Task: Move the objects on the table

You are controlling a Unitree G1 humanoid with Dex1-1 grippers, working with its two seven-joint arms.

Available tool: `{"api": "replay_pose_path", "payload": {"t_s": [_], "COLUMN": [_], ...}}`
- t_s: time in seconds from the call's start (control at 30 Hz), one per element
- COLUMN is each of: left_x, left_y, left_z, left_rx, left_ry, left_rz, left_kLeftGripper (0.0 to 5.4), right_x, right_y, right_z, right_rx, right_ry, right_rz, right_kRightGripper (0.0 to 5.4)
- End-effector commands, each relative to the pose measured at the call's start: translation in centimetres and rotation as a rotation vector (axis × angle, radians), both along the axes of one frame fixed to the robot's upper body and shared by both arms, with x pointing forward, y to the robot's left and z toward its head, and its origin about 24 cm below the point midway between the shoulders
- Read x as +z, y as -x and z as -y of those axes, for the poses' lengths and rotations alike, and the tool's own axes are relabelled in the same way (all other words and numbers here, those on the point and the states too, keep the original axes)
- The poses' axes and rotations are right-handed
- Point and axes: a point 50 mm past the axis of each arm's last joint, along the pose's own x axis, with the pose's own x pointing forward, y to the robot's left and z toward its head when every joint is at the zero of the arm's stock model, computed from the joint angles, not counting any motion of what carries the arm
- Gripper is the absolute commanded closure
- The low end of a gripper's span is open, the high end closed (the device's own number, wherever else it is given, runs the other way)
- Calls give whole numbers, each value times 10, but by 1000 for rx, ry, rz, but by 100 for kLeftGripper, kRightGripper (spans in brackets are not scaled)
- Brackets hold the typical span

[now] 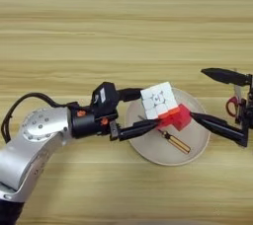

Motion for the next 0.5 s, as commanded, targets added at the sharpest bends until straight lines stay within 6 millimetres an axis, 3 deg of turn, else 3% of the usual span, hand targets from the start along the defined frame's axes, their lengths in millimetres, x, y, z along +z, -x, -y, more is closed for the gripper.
{"api": "replay_pose_path", "payload": {"t_s": [0.03,0.5], "left_x": [2,1], "left_y": [10,24], "left_z": [0,2], "left_rx": [-91,-224], "left_ry": [-3,-18], "left_rz": [23,41], "left_kLeftGripper": [214,214], "right_x": [4,-5], "right_y": [3,11], "right_z": [4,-10], "right_rx": [77,230], "right_ry": [45,227], "right_rz": [-31,-34], "right_kRightGripper": [0,0]}}
